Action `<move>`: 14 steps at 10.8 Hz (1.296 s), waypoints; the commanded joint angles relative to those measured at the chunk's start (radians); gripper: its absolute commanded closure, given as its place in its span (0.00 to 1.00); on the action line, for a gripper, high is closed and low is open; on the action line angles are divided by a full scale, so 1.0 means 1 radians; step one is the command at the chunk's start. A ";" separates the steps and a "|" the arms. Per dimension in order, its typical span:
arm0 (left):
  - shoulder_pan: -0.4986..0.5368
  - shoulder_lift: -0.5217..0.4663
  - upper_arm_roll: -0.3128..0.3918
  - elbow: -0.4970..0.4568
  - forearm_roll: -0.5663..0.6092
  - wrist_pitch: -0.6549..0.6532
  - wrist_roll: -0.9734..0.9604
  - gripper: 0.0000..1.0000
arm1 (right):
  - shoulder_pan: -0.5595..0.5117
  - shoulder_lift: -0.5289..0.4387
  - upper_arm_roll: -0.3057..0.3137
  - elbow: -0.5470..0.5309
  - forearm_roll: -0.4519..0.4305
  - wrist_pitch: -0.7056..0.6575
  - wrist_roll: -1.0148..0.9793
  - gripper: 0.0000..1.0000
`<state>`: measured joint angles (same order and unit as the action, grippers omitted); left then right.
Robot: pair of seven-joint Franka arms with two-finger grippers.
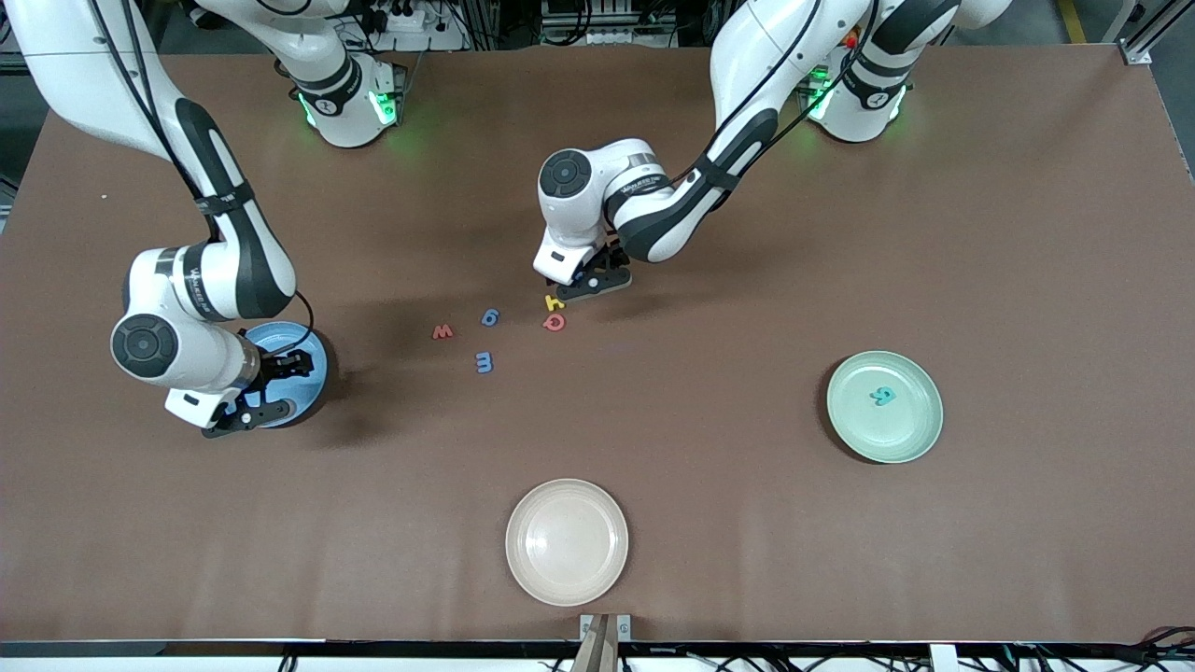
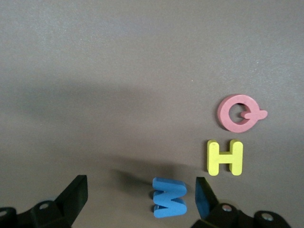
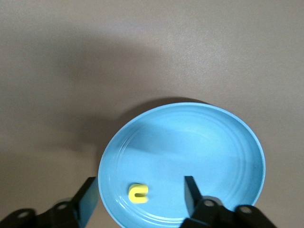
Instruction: Sort upper and lower case letters into plates
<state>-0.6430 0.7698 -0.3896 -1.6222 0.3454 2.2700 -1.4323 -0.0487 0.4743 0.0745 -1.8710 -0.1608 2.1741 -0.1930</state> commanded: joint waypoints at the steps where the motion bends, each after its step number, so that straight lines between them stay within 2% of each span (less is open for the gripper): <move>1: -0.039 0.032 0.009 0.045 0.014 -0.024 -0.028 0.00 | 0.019 -0.011 0.014 0.000 0.006 0.004 0.021 0.00; 6: -0.047 0.046 0.011 0.044 0.023 -0.023 -0.049 0.00 | 0.116 -0.002 0.016 0.012 0.026 0.004 0.236 0.00; 8: -0.047 0.058 0.015 0.045 0.021 -0.017 -0.048 0.05 | 0.118 0.000 0.016 0.012 0.029 0.004 0.247 0.00; 10: -0.049 0.063 0.026 0.047 0.020 -0.014 -0.049 0.08 | 0.137 0.001 0.016 0.012 0.075 0.006 0.306 0.00; 11: -0.049 0.063 0.028 0.047 0.021 -0.009 -0.049 0.15 | 0.159 0.001 0.014 0.012 0.078 0.007 0.352 0.00; 12: -0.049 0.065 0.031 0.047 0.020 -0.003 -0.048 0.29 | 0.167 0.001 0.014 0.010 0.076 0.009 0.375 0.00; 14: -0.049 0.068 0.040 0.047 0.021 -0.001 -0.045 0.77 | 0.167 0.003 0.014 0.010 0.078 0.016 0.379 0.00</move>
<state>-0.6765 0.8184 -0.3717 -1.5933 0.3454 2.2743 -1.4470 0.1193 0.4760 0.0889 -1.8632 -0.0976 2.1861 0.1685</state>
